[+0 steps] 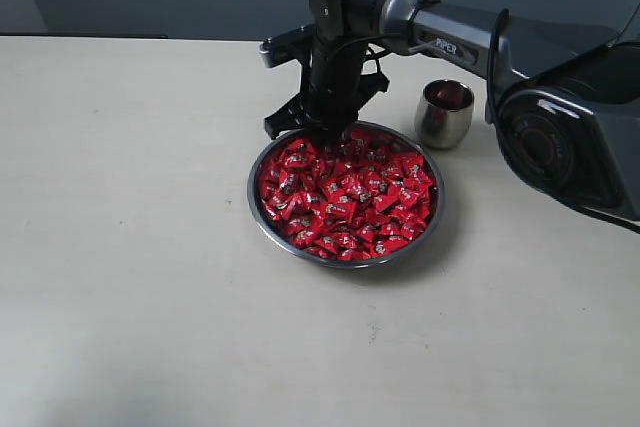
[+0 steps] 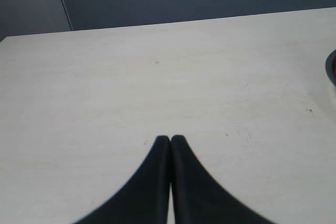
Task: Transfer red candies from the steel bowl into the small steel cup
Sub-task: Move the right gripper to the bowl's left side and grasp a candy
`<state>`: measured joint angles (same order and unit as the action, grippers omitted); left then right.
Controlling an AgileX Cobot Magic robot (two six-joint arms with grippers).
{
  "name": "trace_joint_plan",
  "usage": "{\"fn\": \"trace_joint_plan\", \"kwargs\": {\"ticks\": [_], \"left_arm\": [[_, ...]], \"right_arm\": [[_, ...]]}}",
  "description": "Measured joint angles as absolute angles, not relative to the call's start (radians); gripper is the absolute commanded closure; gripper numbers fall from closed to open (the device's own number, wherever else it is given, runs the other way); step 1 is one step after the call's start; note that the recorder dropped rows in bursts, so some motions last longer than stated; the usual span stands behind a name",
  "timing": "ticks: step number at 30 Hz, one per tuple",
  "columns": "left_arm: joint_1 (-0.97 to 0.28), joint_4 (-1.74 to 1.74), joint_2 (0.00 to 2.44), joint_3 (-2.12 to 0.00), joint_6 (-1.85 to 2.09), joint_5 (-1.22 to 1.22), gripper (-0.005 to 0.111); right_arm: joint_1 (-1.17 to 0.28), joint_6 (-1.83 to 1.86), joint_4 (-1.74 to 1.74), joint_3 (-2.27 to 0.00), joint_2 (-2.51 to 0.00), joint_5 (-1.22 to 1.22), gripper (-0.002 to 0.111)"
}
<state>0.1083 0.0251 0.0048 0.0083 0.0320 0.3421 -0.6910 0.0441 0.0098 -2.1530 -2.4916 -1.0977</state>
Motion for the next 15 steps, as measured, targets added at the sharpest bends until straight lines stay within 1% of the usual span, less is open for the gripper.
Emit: {"fn": "trace_joint_plan", "kwargs": {"ticks": [15], "left_arm": [[0.108, 0.025, 0.005, 0.008, 0.032, 0.342, 0.106]], "right_arm": [[-0.691, 0.044, 0.010, -2.155, -2.476, -1.137, 0.109]]}}
